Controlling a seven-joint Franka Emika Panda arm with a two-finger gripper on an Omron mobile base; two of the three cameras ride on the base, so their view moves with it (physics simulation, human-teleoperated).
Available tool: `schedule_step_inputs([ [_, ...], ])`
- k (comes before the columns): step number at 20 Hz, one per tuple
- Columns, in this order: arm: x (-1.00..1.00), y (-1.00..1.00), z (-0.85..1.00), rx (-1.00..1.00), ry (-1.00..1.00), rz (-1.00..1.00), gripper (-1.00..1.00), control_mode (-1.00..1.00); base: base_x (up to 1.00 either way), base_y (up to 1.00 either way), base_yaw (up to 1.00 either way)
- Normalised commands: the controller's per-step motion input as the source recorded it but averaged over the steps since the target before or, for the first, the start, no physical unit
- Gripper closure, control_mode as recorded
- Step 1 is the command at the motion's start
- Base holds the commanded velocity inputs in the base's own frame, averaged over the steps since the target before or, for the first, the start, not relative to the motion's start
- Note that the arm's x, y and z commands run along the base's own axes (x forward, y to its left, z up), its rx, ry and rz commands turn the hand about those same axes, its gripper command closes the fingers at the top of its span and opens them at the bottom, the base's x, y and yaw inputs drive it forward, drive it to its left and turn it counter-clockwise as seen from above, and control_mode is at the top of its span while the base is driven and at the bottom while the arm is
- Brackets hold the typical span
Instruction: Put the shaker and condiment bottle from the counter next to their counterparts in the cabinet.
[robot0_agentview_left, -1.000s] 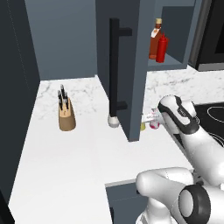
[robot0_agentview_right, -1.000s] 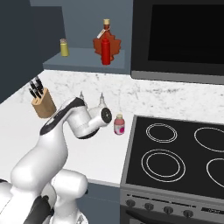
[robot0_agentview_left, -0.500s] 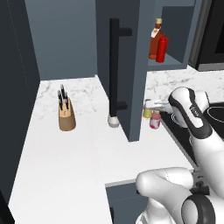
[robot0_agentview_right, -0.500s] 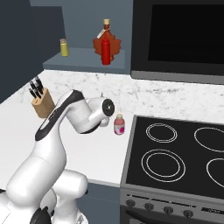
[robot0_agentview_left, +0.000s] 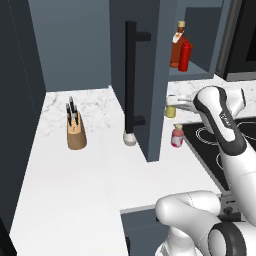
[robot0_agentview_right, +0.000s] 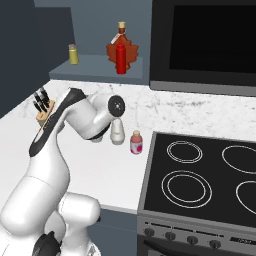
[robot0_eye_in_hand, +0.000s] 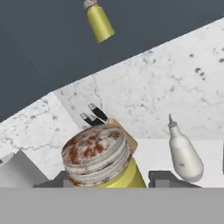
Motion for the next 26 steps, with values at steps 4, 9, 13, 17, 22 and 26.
schedule_step_inputs([
  [4, 0.00, 0.00, 0.73, 0.00, 0.00, -0.07, 1.00, -1.00, 0.00, 0.00, 0.00],
  [9, 0.00, 0.00, 0.75, 0.00, 0.00, -0.07, 1.00, -1.00, 0.00, 0.00, 0.00],
  [13, 0.00, 0.00, 0.75, 0.00, 0.00, -0.07, 1.00, -1.00, 0.00, 0.00, 0.00],
  [17, 0.00, 0.00, 0.64, 0.00, -0.01, -0.06, 1.00, -1.00, 0.00, 0.00, 0.00],
  [22, 0.00, 0.08, 0.53, 0.00, -0.07, -0.04, 1.00, -1.00, 0.00, 0.00, 0.00],
  [26, -0.01, 0.36, 0.11, -0.04, -0.19, 0.00, 1.00, -1.00, 0.00, 0.00, 0.00],
])
